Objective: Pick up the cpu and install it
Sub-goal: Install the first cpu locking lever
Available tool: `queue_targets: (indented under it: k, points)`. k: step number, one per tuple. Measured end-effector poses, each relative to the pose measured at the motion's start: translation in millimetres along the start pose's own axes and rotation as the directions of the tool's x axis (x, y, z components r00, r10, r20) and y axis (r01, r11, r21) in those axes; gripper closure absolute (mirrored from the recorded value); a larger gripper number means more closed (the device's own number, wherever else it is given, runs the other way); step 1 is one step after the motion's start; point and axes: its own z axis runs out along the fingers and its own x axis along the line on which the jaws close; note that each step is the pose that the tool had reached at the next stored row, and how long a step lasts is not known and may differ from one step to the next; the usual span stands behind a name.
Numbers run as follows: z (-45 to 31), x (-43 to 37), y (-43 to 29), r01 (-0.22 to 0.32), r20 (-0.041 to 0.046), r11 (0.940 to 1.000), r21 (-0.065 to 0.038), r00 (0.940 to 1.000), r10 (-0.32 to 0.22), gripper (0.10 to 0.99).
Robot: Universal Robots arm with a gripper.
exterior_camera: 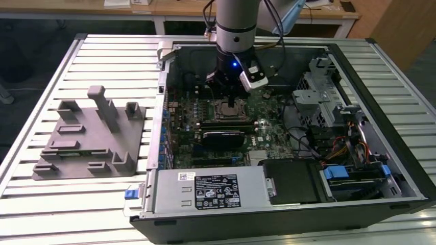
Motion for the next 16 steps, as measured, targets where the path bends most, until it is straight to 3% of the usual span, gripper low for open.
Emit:
queue_targets:
  k: [9,16]
  points:
    - [-0.5,0.0,0.0,0.0,0.0,1.0,0.0,1.0,0.0,0.98]
    - [-11.5,-0.6,-0.1,0.0,-0.0001,1.0,0.0,1.0,0.0,0.98]
